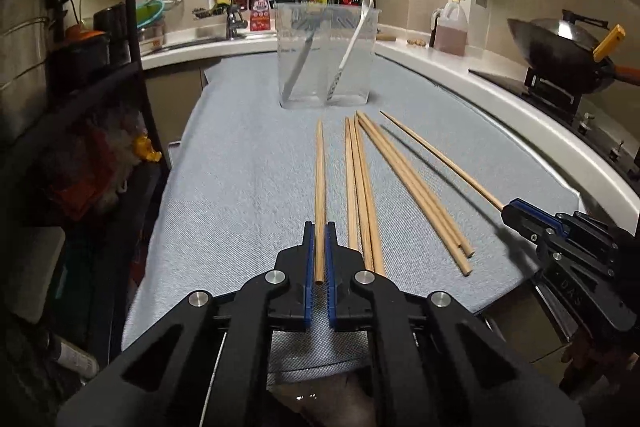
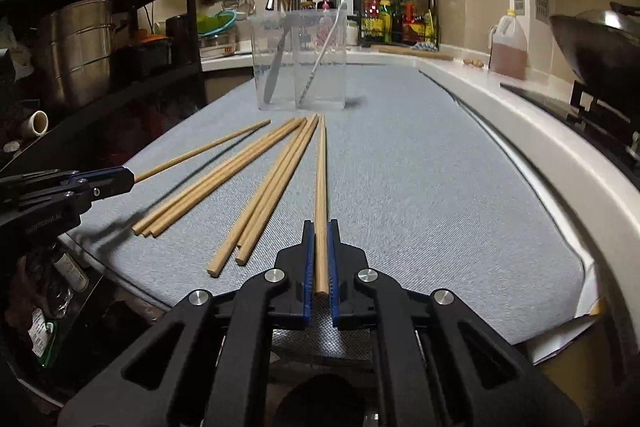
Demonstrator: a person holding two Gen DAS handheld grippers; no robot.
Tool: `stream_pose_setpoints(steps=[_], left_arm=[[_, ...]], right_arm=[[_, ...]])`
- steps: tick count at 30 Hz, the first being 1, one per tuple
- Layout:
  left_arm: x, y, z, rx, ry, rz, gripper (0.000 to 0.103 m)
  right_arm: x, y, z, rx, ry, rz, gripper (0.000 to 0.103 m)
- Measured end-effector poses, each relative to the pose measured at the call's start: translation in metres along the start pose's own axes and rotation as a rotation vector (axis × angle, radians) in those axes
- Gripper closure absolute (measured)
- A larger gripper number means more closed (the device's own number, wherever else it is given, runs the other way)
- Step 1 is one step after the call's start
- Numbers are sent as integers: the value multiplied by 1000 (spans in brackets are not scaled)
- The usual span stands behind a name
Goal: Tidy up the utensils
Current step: 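Close the left gripper on one chopstick while the right gripper grasps another, then lift the held chopsticks toward the container with both grippers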
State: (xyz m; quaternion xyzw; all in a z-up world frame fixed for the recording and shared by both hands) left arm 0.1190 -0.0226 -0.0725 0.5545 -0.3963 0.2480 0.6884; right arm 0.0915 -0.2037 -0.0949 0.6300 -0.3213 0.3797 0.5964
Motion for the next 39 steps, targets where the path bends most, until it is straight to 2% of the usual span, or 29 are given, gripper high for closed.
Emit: stream_pose_setpoints(steps=[7,19,27,34,39], left_arm=[[28,37,1,-19,-22,97,98],[48,52,3,-18,-27,153,98],[56,56,5,-20,-38,173,98],[86,61,1,-42,-28,209,98],[108,58,-5,-57,-4,214,98]], right_arm=[[31,37,-4,5,25,88,96],[38,34,-3,23,20,30,97],[45,40,1,22,11,67,97],[87,45,4,23,18,135,97],[115,35,8,34,-8,141,97]])
Point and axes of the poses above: each gripper's, at about its wrist camera, not at the fingertips, and y roughly against the way its jaws point, z to its right, x to its top, the point moved 4 cm from there along -y, roughly the way its jaws point, and after that the axes turned 2 degrees about y, right-handed, at the moved point
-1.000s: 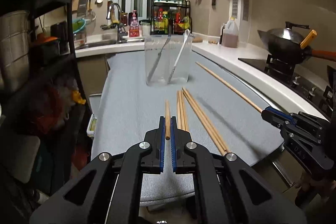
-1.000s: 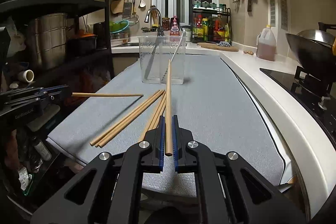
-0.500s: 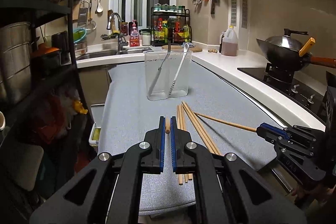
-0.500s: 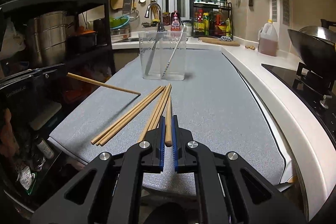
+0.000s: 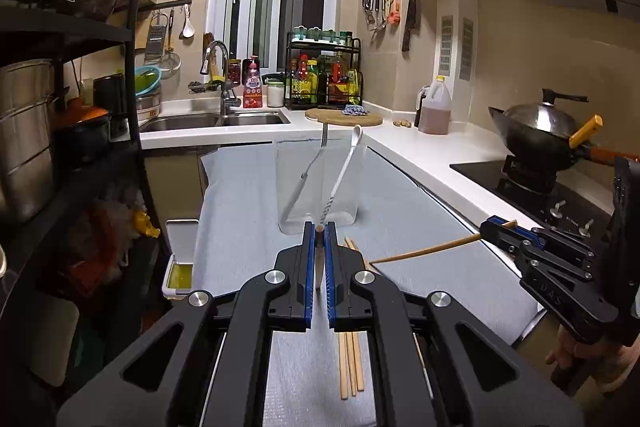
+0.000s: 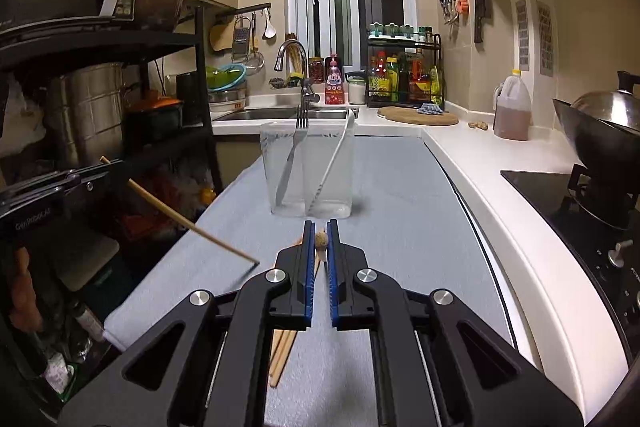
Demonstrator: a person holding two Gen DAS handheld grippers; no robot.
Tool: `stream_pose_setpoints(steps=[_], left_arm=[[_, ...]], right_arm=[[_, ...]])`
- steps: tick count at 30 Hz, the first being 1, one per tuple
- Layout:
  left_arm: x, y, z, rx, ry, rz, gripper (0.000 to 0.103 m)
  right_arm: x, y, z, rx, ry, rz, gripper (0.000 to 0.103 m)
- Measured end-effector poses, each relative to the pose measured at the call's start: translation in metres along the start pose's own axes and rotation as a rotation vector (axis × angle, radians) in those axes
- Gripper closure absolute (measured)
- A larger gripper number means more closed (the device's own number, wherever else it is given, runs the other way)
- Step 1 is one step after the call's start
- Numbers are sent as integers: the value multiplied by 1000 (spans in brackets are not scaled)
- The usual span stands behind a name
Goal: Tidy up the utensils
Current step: 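Lift the held chopsticks toward the container with both grippers, then lower both chopsticks into the container and open both grippers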
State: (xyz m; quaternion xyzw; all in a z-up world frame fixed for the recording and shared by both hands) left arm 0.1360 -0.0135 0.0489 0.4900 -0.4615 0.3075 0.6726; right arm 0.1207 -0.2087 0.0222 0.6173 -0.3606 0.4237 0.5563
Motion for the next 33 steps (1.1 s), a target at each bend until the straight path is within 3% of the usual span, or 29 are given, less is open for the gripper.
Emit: stream_pose_setpoints(steps=[17,26,33], left_arm=[[91,-26,-4,21,-10,-24,98],[158,-27,3,24,-49,52,98],[216,-42,6,16,-55,130,98]], right_arm=[[100,-35,17,39,-11,-7,97],[166,-44,15,75,24,44,97],[231,-54,16,81,29,138,97]])
Point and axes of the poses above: each gripper's, at about its wrist camera, not at the fingertips, and y roughly against the way its jaws point, z to its right, x to its top, the point moved 4 cm from there along -y, roughly the way its jaws point, and after that the axes turned 2 degrees about y, right-handed, at the moved point
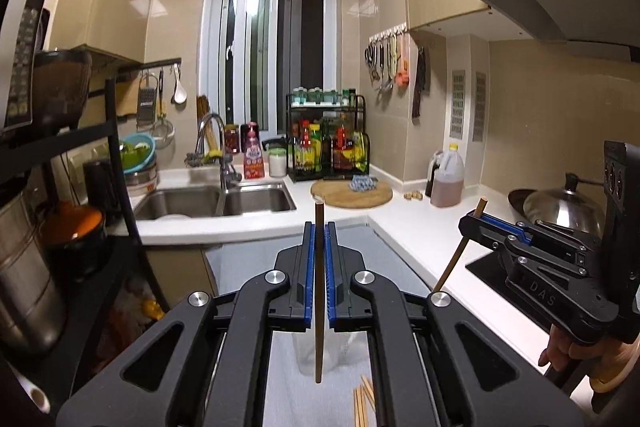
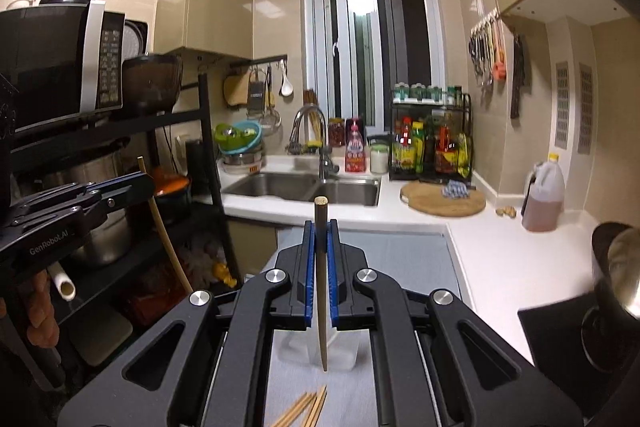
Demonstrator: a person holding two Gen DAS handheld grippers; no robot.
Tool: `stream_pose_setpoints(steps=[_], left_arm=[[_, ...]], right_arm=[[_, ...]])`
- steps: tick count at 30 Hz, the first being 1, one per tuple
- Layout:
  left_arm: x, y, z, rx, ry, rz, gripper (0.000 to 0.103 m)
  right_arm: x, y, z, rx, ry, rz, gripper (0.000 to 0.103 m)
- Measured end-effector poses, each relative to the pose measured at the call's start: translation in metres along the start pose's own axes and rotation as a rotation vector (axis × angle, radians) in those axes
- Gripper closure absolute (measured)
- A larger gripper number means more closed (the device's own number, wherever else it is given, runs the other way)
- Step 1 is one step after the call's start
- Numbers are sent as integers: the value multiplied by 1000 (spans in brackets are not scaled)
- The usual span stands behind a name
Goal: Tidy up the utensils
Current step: 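Lower both chopsticks into the container and open both grippers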
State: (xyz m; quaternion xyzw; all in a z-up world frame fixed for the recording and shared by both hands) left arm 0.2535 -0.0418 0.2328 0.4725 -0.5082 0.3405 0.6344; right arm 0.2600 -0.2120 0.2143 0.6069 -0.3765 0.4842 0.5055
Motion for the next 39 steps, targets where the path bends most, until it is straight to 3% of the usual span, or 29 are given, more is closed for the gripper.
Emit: stream_pose_setpoints(steps=[4,9,19,29,31,33,34,35,39], left_arm=[[17,-19,0,-6,3,28,98],[15,-52,-3,3,3,29,98],[-25,-119,-16,10,37,-40,98],[-48,-139,-23,33,40,-109,98],[-48,-138,-24,58,42,-112,85],[-47,-135,-28,103,49,-100,11],[-46,-127,-33,157,62,-62,8],[-46,-120,-36,174,72,-38,8],[-57,-103,-44,194,85,-70,8]], right_arm=[[18,-18,6,-11,-4,26,97],[24,-41,11,-14,-2,48,97],[-11,-89,13,-29,11,11,97],[-37,-108,20,-33,-20,-49,96],[-40,-108,22,-45,-32,-54,89],[-44,-108,23,-40,-48,-67,64],[-46,-105,25,-48,-64,-65,49],[-47,-100,27,-60,-76,-57,47],[-54,-72,32,-102,-82,-22,40]])
Point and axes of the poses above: each gripper's, at about its wrist camera, not at the fingertips, and y roughly against the way its jaws point, z to its right, x to its top, the point moved 4 cm from there along -y, roughly the way its jaws point, and after that the axes turned 2 degrees about y, right-handed, at the moved point
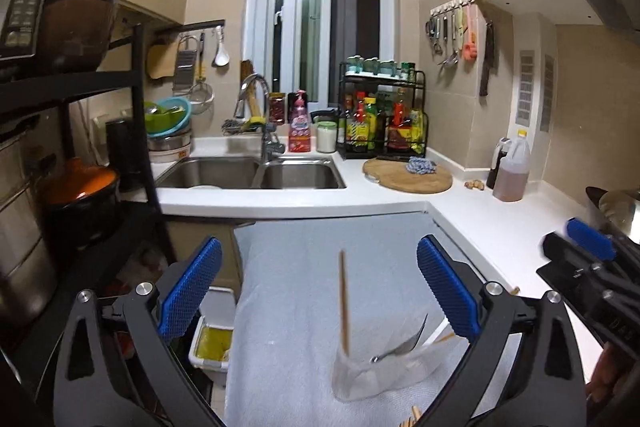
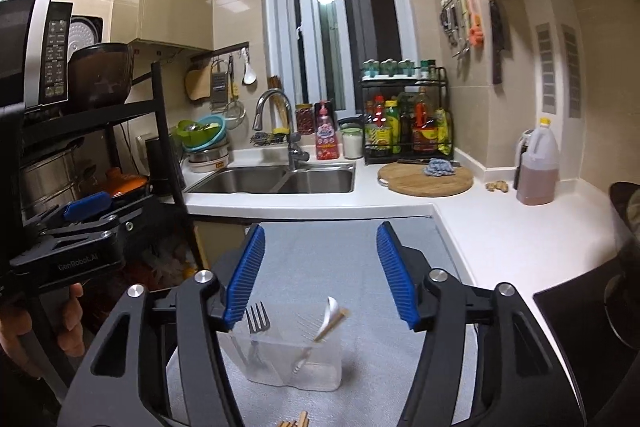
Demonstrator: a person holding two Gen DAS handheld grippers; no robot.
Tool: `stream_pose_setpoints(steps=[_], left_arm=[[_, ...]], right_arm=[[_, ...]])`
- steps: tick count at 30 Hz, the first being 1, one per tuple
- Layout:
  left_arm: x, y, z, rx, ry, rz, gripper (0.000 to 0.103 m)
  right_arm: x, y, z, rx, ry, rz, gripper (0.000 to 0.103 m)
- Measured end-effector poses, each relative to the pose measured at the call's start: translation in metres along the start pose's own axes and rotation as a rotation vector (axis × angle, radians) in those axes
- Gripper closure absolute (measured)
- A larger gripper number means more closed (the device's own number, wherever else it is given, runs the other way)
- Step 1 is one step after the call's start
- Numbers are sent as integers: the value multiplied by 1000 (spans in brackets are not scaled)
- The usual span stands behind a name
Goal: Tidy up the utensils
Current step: 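Lower both chopsticks into the container and open both grippers, then withdraw both grippers from the container and move back over the chopsticks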
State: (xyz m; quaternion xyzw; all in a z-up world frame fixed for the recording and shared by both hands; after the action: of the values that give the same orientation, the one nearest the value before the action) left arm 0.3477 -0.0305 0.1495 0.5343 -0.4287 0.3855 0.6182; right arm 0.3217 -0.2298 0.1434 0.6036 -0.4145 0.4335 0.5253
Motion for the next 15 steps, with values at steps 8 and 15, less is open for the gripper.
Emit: stream_pose_setpoints(steps=[8,15], left_arm=[[-55,47,-5,31,15,-83,8],[-119,97,2,50,-27,-165,8]], right_arm=[[-45,54,-5,-19,-24,-60,28],[-110,104,-26,-34,0,-148,28]])
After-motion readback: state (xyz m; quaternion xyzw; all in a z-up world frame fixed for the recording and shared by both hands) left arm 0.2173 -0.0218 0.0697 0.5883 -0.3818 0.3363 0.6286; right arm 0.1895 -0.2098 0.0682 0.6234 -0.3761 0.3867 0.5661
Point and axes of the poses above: each gripper's, at about its wrist camera, not at the fingertips, and y roughly against the way its jaws point, z to its right, x to its top, the point moved 4 cm from there along -y, roughly the way its jaws point, and after that the axes turned 2 degrees about y, right-handed, at the moved point
